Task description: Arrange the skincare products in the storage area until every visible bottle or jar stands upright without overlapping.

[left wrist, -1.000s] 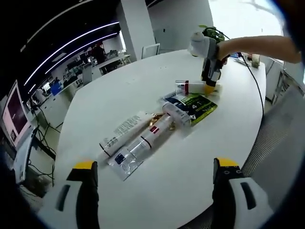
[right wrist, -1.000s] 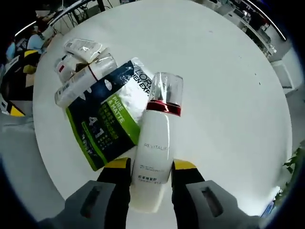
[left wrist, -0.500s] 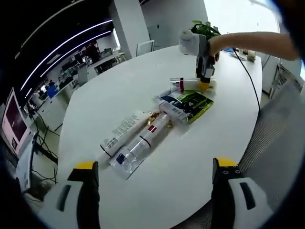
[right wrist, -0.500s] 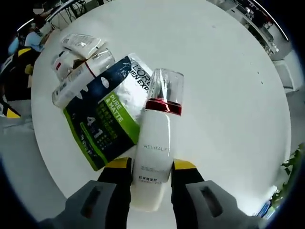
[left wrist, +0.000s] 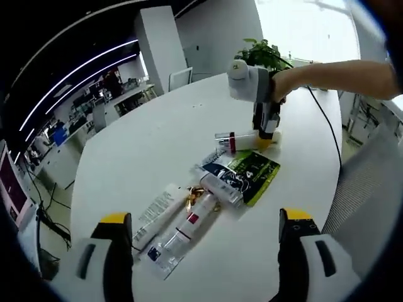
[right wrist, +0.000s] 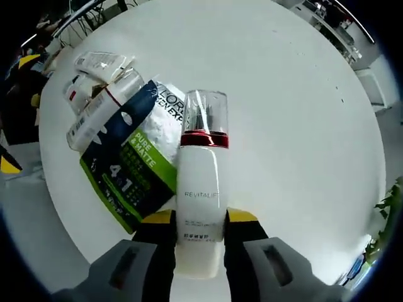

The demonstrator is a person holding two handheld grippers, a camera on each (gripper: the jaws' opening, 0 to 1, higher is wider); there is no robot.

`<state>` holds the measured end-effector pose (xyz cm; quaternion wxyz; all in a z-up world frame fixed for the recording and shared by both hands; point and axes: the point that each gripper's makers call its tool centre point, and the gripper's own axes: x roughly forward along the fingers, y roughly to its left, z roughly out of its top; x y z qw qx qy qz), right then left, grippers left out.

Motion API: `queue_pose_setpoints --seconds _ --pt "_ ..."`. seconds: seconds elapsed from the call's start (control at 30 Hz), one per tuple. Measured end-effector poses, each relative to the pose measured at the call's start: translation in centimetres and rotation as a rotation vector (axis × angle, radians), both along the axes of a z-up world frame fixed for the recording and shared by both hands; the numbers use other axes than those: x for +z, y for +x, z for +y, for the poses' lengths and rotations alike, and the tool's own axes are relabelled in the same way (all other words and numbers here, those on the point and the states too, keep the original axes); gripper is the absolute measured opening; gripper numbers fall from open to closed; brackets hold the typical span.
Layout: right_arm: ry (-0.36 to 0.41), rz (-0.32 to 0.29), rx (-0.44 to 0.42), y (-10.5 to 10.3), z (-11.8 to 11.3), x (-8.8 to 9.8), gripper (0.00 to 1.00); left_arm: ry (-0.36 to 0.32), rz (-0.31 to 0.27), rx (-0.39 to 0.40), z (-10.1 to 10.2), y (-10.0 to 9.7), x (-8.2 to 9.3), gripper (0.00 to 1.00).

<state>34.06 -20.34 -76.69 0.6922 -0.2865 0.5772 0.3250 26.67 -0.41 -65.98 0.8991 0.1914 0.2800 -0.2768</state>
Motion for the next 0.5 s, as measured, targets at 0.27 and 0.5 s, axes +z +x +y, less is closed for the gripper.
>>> queue_pose_setpoints --seconds 0.27,0.5 --pt "0.003 0.0 -0.008 0.1 0.1 0.0 0.28 -0.061 0.026 -0.032 -3.1 2.3 -0.4 0.9" --pt "0.003 -0.001 -0.017 0.2 0.1 -0.1 0.28 -0.092 0.055 -0.059 -5.3 3.4 -1.2 0.89"
